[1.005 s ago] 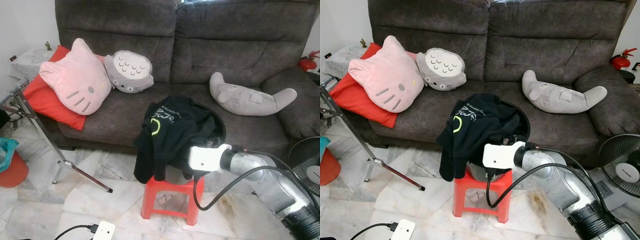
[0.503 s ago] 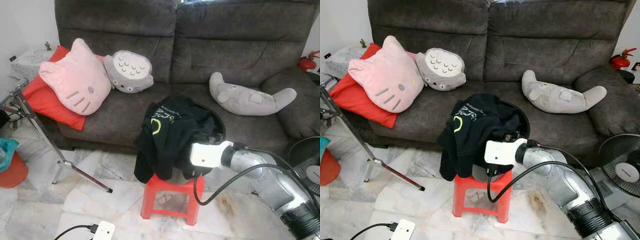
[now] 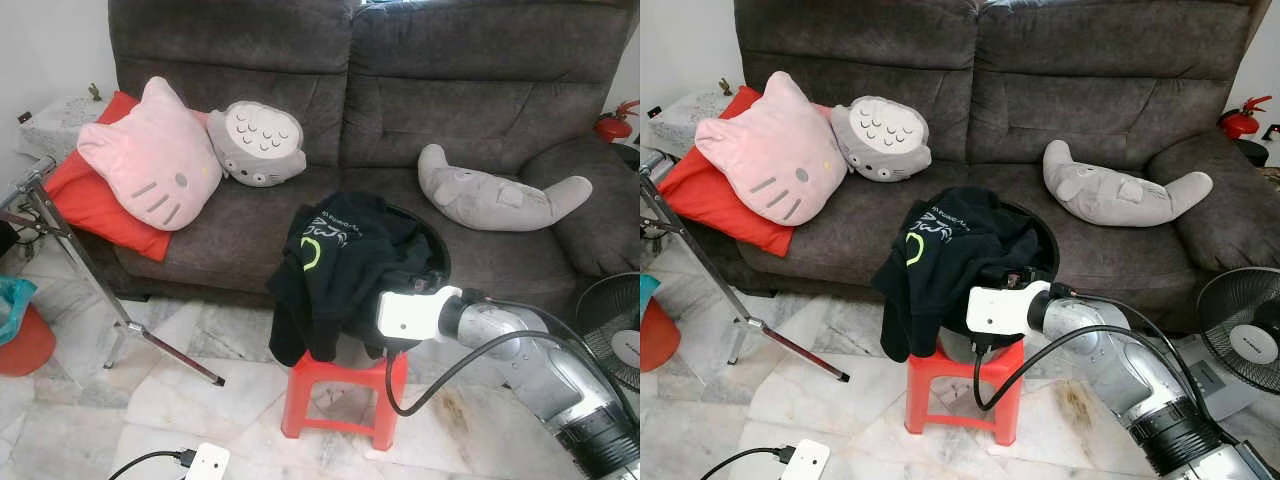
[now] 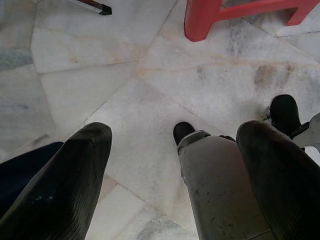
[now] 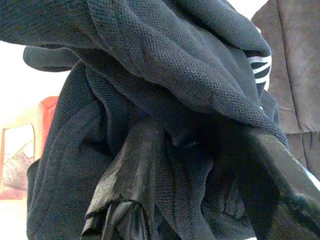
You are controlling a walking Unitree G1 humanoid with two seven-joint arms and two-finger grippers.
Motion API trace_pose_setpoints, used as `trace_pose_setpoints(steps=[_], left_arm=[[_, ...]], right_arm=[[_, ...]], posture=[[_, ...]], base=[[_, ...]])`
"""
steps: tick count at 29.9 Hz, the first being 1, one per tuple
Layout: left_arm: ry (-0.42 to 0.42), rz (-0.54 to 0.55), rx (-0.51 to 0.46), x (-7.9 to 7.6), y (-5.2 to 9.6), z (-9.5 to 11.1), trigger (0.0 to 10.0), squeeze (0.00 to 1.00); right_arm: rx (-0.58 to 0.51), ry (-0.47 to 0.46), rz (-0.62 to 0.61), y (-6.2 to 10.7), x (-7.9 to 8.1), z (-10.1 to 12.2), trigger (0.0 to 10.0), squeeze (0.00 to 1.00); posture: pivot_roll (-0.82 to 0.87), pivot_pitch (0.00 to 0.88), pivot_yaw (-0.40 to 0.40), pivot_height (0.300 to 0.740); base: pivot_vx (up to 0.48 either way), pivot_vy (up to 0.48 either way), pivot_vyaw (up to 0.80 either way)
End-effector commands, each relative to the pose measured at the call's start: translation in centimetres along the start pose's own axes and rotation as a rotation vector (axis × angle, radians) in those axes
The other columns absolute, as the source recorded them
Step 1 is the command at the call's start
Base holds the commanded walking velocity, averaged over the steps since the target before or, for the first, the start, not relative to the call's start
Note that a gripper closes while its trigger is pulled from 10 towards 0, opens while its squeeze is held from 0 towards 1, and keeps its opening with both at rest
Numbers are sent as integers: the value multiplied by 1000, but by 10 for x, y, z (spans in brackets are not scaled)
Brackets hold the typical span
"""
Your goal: Hang hanger
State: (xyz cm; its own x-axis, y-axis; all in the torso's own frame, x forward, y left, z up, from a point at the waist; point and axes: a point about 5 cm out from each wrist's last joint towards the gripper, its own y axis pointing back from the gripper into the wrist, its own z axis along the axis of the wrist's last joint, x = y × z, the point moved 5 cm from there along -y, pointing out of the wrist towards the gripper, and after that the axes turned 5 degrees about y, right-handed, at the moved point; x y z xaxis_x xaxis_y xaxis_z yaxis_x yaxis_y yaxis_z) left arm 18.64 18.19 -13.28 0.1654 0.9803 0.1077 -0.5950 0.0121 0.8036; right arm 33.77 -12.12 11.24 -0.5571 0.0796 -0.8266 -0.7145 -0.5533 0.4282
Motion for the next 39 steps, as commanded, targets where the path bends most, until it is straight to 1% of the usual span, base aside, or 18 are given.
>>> trace_pose_setpoints(steps=[1, 7, 11, 19, 23, 26, 30, 33, 35, 36, 39], left_arm=[[-8, 11, 36, 3, 2, -11, 10000, 0], [-7, 13, 41, 4, 3, -12, 10000, 0], [-7, 15, 44, 5, 3, -13, 10000, 0], [-7, 15, 42, 5, 3, -13, 10000, 0], [-7, 16, 39, 4, 3, -12, 10000, 0], [-7, 19, 37, 5, 3, -12, 10000, 0], [-7, 20, 38, 5, 3, -12, 10000, 0], [-7, 21, 38, 5, 3, -12, 10000, 0], [-6, 22, 36, 6, 3, -12, 10000, 0], [-5, 23, 36, 6, 3, -11, 10000, 0], [-7, 21, 34, 6, 2, -11, 10000, 0]], right_arm=[[-11, -2, 13, -2, 4, 1, 10000, 0], [-16, -3, 21, -7, 6, 3, 10000, 0], [-10, 18, 30, -9, 8, 2, 10000, 0], [11, 99, 49, -12, 11, -3, 10000, 0], [14, 133, 28, -13, 8, -4, 10000, 0], [-7, 150, -10, -14, 1, 0, 10000, 0], [-33, 156, -29, -15, -3, 5, 10000, 0], [-53, 151, -28, -16, -2, 8, 10000, 0], [-109, 134, -14, -19, 3, 19, 10000, 0], [-119, 130, -9, -19, 5, 22, 10000, 0], [-120, 118, 23, -20, 12, 21, 10000, 0]], posture=[[-56, 0, -2, 740], [-55, 0, -4, 740], [-55, 0, -4, 740], [-53, 0, -5, 740], [-54, 0, -6, 740], [-54, 0, -6, 740], [-52, 0, -8, 740], [-52, 0, -8, 740], [-52, 0, -8, 740], [-52, 0, -8, 740], [-52, 0, -8, 740]], base=[[0, 0, 0], [0, 0, 0], [0, 0, 0], [0, 0, 0], [0, 0, 0], [0, 0, 0], [0, 0, 0], [0, 0, 0], [0, 0, 0], [0, 0, 0], [0, 0, 0]])
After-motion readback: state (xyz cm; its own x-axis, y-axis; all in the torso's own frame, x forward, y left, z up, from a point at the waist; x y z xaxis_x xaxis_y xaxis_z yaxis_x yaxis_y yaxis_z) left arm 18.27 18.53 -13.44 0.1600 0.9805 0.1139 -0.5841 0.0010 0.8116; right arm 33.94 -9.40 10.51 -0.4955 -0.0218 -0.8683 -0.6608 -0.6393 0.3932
